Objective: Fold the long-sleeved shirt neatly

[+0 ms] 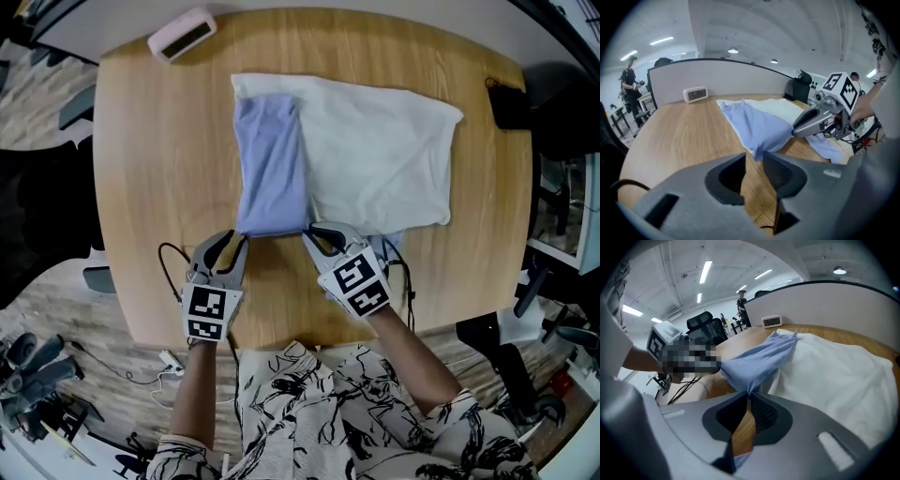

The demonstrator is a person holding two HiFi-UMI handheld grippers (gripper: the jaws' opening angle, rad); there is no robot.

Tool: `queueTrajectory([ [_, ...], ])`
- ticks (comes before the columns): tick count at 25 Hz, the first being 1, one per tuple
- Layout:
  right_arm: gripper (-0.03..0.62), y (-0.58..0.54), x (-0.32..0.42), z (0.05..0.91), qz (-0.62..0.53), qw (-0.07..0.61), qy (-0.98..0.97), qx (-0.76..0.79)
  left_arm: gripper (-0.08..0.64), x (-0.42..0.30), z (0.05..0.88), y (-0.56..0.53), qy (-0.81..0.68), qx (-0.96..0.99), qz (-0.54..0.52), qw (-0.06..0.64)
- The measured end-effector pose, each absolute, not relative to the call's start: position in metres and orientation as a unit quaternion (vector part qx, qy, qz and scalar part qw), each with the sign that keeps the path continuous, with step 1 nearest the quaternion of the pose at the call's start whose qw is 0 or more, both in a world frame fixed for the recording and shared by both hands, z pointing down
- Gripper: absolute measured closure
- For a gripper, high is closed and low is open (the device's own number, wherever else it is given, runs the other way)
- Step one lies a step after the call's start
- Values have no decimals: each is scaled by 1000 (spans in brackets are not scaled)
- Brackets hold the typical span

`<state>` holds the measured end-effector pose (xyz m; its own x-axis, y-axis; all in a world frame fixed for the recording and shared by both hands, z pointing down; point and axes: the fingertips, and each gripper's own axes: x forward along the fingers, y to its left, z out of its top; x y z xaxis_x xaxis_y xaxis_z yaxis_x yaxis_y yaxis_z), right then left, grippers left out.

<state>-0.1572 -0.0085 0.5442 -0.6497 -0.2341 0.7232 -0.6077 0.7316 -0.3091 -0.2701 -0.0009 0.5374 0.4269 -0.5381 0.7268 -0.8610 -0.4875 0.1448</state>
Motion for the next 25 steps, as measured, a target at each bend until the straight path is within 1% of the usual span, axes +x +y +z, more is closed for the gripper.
queueTrajectory([
  [1,539,-5,-157,542,274,345,-865,240,403,-270,534,3,-426,809,307,265],
  [2,500,-2,-155,538,273,347,-865,239,353,-269,527,7,-419,815,299,266],
  [4,419,-3,-152,519,258,337,-870,251,334,-267,506,5,-409,829,279,258],
  [5,431,-9,-152,507,242,323,-876,264,339,-262,493,0,-402,840,267,250],
  [6,478,-15,-154,497,227,307,-883,273,374,-255,483,-8,-393,850,255,239],
  [7,537,-19,-159,491,218,294,-889,276,429,-248,479,-15,-383,859,247,232],
  [8,563,-22,-166,490,216,287,-893,271,462,-242,481,-20,-373,865,247,229],
  [9,552,-23,-173,495,219,287,-895,261,457,-237,490,-23,-362,866,254,232],
  [11,519,-19,-185,514,227,309,-892,239,431,-234,514,-23,-346,862,283,240],
  [14,528,-18,-181,542,221,351,-879,236,428,-241,542,-18,-339,849,318,251],
  [17,526,-19,-178,547,235,349,-876,237,414,-246,553,-15,-333,844,320,272],
  [18,511,-17,-179,542,240,342,-879,232,410,-247,549,-14,-334,845,319,268],
  [20,434,-10,-172,519,243,319,-888,223,381,-246,530,-11,-339,852,309,253],
  [22,423,0,-147,494,239,295,-897,225,356,-234,504,0,-333,867,295,227],
  [25,405,22,-87,479,213,296,-901,235,345,-193,477,29,-291,899,291,148],
])
